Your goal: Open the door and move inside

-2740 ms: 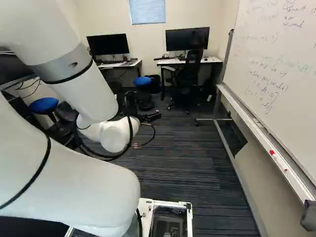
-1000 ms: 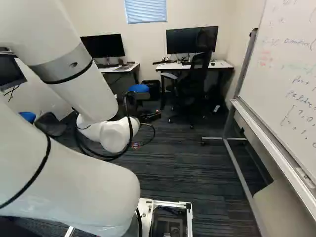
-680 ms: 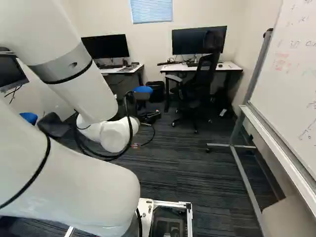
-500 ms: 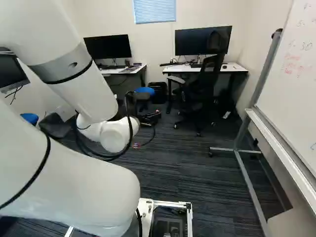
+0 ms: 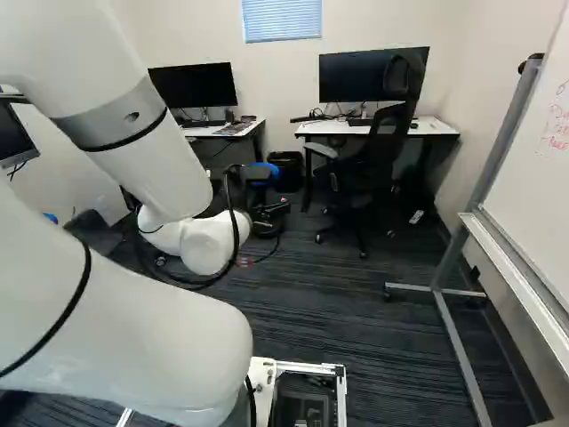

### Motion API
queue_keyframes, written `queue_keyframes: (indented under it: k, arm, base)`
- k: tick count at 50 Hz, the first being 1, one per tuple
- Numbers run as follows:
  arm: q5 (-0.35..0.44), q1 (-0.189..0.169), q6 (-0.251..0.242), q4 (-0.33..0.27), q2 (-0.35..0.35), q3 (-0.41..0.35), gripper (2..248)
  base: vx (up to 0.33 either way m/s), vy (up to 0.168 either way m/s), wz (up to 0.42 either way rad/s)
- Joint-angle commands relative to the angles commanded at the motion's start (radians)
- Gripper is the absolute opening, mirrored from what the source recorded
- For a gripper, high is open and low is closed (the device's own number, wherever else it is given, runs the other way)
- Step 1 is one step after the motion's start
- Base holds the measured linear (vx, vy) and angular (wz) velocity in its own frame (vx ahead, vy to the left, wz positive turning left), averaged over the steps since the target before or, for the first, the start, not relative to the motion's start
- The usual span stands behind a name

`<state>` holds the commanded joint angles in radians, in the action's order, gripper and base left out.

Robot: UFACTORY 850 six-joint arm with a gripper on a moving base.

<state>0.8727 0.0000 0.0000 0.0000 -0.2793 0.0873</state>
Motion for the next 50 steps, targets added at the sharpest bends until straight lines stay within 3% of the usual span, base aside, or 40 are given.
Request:
queue_keyframes:
  k: [27,50]
  arm:
    - [0.000,0.000,0.000,0.000,0.000,0.000,247]
    - [0.000,0.000,0.000,0.000,0.010,0.008,247]
  base:
    - [0.228,0.009,0.002]
    - [0.000,0.000,0.001]
